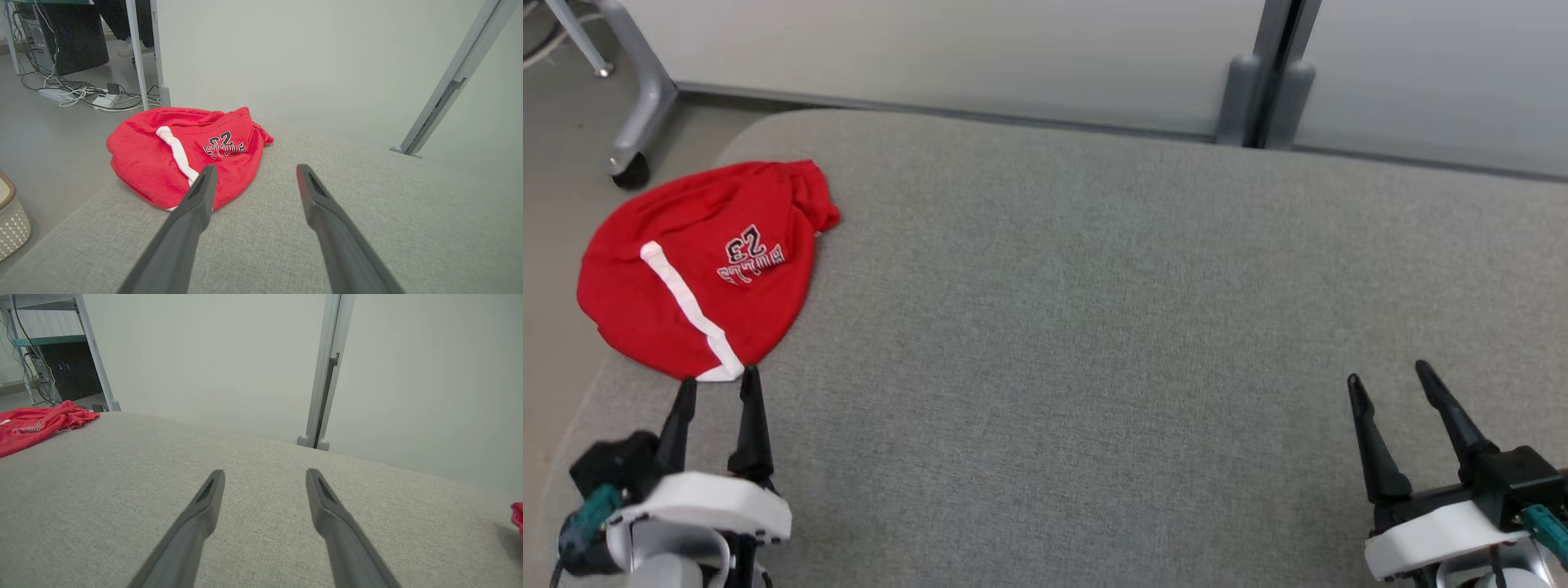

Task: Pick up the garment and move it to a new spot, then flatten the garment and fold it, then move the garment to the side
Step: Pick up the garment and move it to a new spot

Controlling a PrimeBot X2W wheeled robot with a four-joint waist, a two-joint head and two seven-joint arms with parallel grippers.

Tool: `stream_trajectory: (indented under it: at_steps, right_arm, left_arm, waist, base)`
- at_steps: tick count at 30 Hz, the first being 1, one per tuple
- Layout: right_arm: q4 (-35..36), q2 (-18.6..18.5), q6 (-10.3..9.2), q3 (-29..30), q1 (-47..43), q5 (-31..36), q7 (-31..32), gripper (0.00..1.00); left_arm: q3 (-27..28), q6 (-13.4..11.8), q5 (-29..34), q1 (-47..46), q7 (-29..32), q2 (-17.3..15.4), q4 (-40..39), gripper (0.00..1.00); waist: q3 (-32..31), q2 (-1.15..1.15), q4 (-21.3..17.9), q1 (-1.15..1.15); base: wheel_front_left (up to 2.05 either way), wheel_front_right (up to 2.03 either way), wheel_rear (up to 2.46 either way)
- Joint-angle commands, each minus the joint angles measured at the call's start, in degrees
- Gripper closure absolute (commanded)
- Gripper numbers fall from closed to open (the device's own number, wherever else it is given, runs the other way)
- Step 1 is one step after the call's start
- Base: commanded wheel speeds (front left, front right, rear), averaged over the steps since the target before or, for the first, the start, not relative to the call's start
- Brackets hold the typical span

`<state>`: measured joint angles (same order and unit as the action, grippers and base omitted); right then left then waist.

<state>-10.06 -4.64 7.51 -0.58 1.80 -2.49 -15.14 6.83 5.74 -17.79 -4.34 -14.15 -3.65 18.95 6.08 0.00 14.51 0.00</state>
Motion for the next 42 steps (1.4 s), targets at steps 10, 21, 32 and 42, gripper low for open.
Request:
stream_trajectory:
  at_steps: [10,21,32,42]
  right_arm:
    - [0.8,-5.4,-0.03,-2.8,4.8,0.4,0.0,0.00]
    - [1.5,-6.0,-0.03,-4.5,4.7,-1.7,0.0,0.00]
    - [0.1,-2.4,-0.03,-3.3,1.1,-2.7,0.0,0.00]
    - [-1.1,0.1,-0.03,-3.9,-3.0,-3.7,0.0,0.00]
  left_arm:
    - [3.3,-6.1,-1.5,-24.5,10.8,-6.7,24.3,0.00]
    - [3.3,-4.9,-2.5,-31.0,13.5,-10.4,40.5,1.00]
    - [-0.7,0.5,-2.0,-29.4,6.6,-7.9,38.4,1.00]
    - [-16.0,1.8,-4.0,-19.6,11.5,-0.9,16.7,1.00]
  waist:
    - [12.9,0.00,-4.6,0.00]
    - [10.5,0.00,-6.7,0.00]
    - [1.8,0.00,-7.0,0.00]
    - [-7.3,0.00,-13.2,0.00]
  base:
    - [0.00,0.00,0.00]
    - [0.00,0.00,0.00]
    - [0.00,0.00,0.00]
    - [0.00,0.00,0.00]
